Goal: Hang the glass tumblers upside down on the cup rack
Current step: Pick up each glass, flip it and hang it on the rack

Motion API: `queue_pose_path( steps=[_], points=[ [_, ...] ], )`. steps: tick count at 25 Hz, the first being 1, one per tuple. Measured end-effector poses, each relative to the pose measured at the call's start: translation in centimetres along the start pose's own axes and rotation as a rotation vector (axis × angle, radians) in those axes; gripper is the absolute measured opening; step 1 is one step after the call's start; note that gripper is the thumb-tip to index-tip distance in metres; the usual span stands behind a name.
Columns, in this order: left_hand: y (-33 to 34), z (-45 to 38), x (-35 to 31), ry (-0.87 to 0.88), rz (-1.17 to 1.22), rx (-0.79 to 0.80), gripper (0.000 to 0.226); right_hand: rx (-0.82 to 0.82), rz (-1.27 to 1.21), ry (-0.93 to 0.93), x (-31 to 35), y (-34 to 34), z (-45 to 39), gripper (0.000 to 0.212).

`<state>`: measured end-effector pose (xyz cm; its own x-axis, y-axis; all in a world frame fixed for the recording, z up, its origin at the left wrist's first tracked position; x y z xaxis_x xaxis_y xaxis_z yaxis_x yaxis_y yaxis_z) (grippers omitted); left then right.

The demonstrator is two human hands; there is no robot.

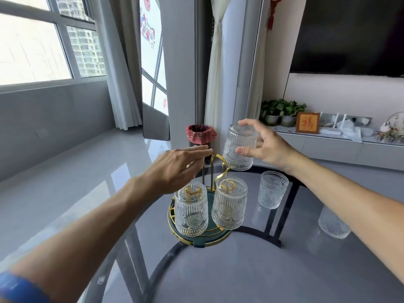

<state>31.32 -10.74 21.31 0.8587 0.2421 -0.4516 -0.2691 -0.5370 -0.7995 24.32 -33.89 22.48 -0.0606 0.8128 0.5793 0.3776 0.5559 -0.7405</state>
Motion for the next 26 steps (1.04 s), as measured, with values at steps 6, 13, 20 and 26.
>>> queue_pose_path(
  steps=[6,13,20,26],
  points=[
    [0.2,0.0,0.3,-0.022,0.036,-0.021,0.050,0.172,0.124,0.007,-2.2,3.7,0.6,0.065],
    [0.6,-0.1,0.7,-0.036,0.067,-0.037,0.051,0.244,0.166,0.099,-4.3,6.2,1.6,0.056],
    [2.2,-0.7,0.1,-0.112,0.119,0.031,0.063,0.147,0.118,0.217,-5.7,7.2,4.0,0.094],
    [6.7,5.1,-5.1,-0.213,0.142,-0.370,0.061,-0.040,0.099,0.421,-6.2,5.9,14.0,0.090]
  ],
)
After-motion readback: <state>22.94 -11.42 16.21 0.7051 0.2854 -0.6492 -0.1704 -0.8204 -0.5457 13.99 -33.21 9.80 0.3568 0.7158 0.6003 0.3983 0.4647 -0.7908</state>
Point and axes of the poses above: each hand's wrist, its own z-axis away from the middle knuckle, its own y-axis out of the palm, x = y × z, the point moved 4 cm from there along -z, towards the middle knuckle, and after that the axes turned 13 degrees about z, right-handed, at the moved point
